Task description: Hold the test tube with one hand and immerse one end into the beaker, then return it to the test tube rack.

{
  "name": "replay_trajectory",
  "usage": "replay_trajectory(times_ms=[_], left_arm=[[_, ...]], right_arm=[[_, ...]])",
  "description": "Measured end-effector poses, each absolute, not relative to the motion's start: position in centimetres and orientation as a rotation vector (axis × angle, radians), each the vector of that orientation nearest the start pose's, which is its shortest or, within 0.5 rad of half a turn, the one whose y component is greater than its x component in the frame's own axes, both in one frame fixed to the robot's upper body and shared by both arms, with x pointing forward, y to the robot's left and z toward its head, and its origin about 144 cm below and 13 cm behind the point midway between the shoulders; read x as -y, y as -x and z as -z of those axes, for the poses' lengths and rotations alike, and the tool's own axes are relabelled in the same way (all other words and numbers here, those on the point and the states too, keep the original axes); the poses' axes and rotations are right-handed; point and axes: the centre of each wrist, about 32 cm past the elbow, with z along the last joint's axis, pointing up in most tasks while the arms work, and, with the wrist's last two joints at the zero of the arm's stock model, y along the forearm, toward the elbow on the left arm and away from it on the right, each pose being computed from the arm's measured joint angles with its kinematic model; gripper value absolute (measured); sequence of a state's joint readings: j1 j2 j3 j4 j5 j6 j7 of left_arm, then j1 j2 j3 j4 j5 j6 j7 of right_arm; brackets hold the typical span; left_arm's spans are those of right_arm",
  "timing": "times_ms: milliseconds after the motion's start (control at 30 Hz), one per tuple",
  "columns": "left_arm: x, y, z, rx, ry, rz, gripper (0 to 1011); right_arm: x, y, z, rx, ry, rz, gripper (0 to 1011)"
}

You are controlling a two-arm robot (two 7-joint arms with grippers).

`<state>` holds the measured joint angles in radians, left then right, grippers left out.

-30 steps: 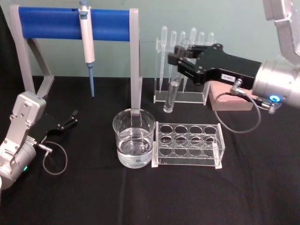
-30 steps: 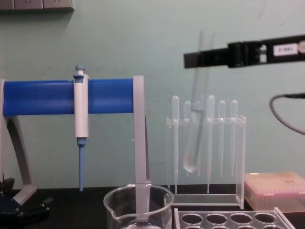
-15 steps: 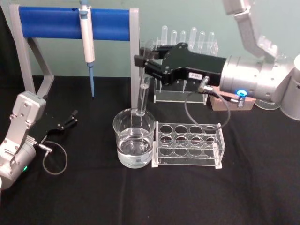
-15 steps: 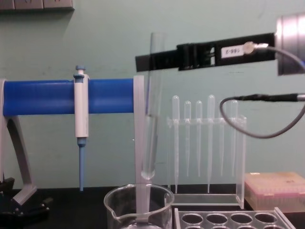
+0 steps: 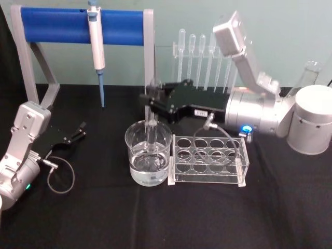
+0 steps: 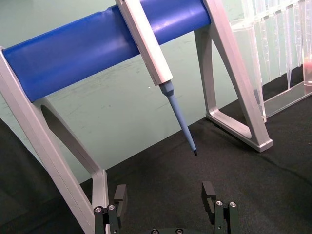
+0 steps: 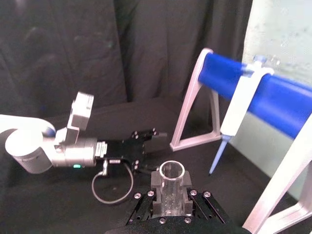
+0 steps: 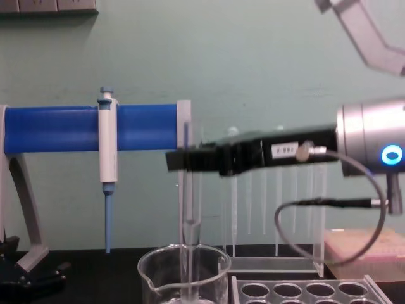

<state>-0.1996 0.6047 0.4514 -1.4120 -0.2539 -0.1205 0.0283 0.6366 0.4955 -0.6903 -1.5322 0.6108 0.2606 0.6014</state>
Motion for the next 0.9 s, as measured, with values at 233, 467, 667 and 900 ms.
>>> replay_trajectory(times_ms=[233, 467, 667, 900], left_arm=[[-31.0, -48.9, -114.0, 0.285, -0.304, -1.248, 1000], [-31.0, -48.9, -114.0, 0.285, -0.305, -1.248, 1000], [-31.0, -48.9, -114.0, 0.285, -0.304, -1.248, 1000], [-31.0, -48.9, -114.0, 0.285, -0.305, -1.248, 1000]], right_arm=[[18.7, -55.8, -126.8, 0.049, 0.156, 0.408, 226], [18.4, -55.8, -124.7, 0.060, 0.167, 0.407, 226], [18.2, -55.8, -123.7, 0.067, 0.176, 0.416, 226], [18.3, -55.7, -122.9, 0.059, 0.177, 0.432, 226]])
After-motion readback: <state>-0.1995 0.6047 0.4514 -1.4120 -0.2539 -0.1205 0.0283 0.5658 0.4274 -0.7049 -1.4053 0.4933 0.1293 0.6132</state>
